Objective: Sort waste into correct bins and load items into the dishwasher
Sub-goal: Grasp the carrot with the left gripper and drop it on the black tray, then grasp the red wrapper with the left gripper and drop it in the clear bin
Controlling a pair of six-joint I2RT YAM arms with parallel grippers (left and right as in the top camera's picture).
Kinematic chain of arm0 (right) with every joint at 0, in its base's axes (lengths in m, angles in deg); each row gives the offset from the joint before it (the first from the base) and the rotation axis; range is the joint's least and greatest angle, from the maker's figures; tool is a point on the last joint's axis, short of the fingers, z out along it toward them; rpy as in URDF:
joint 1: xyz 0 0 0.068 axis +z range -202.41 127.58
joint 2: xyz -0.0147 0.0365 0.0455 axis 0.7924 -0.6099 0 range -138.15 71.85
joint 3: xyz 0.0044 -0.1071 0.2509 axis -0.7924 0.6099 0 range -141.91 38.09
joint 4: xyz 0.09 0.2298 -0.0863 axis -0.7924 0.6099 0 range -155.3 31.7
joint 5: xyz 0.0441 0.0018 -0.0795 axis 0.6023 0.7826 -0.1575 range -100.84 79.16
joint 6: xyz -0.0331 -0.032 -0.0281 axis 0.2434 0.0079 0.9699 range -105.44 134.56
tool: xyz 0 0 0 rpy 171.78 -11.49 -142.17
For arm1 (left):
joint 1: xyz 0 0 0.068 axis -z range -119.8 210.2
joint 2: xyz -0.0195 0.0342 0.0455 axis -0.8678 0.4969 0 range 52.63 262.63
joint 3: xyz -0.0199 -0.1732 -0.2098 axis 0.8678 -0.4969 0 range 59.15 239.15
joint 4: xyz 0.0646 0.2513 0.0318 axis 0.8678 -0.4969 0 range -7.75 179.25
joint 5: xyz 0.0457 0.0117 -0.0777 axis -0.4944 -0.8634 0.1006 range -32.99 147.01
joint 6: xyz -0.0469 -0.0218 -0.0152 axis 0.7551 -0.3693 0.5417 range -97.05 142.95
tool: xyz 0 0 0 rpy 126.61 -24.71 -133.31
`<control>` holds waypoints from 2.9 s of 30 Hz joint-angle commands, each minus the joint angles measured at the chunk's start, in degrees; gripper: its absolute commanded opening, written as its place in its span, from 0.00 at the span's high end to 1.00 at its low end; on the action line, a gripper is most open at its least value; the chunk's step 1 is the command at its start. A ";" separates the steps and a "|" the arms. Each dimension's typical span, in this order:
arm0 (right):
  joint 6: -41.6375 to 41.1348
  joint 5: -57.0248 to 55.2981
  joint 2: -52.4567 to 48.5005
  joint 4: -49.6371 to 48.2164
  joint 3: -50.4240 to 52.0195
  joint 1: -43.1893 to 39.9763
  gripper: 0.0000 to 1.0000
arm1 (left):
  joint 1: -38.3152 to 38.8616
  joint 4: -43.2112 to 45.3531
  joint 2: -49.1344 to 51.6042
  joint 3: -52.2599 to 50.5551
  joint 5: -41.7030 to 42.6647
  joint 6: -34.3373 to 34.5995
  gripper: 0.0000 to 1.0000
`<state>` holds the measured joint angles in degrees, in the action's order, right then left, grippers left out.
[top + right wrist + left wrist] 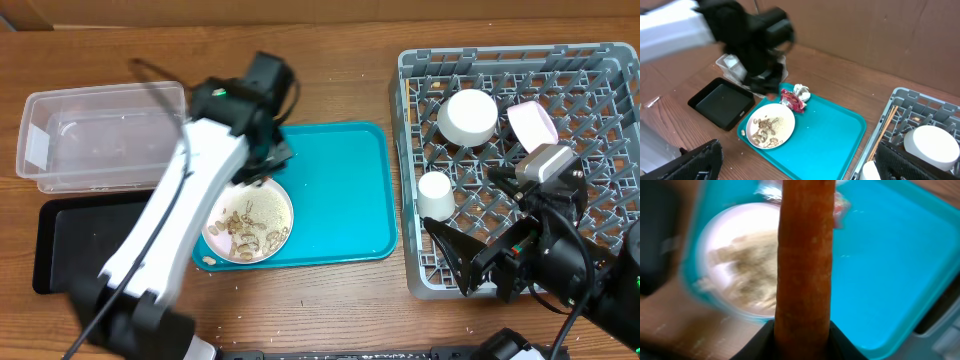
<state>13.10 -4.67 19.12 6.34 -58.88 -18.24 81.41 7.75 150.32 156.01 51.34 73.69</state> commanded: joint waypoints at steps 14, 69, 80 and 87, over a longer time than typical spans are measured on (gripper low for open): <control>0.42 0.35 0.07 -0.11 -0.17 0.33 0.00 | -31.19 -1.97 -8.15 -22.71 -9.40 1.84 0.76; 0.42 0.35 0.07 -0.13 -0.17 0.33 0.00 | -5.03 56.52 11.67 -27.43 -6.10 -31.52 0.76; 0.42 0.35 0.07 -0.11 -0.17 0.33 0.00 | -5.03 36.65 10.91 -14.05 -5.03 -31.43 0.96; 0.42 0.35 0.07 -0.13 -0.17 0.33 0.00 | -5.57 25.40 10.91 -2.75 -5.25 -30.56 0.96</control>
<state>13.10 -4.64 19.12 6.32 -58.88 -18.20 76.28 35.77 161.58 148.08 45.85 42.46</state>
